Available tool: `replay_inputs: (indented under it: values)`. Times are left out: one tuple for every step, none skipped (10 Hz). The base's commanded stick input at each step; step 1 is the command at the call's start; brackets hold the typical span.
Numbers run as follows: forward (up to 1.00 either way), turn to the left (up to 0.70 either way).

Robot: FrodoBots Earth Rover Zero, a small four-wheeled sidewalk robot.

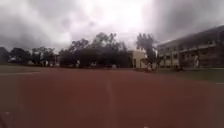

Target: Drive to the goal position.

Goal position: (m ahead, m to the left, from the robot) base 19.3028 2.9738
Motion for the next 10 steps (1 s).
replay_inputs:
  values:
    - [0.67,0.00]
    - [0.67,0.00]
    - [0.67,0.00]
    - [0.67,0.00]
    - [0.67,0.00]
    - [0.67,0.00]
    - [0.67,0.00]
    - [0.67,0.00]
    - [0.67,0.00]
    - [0.67,0.00]
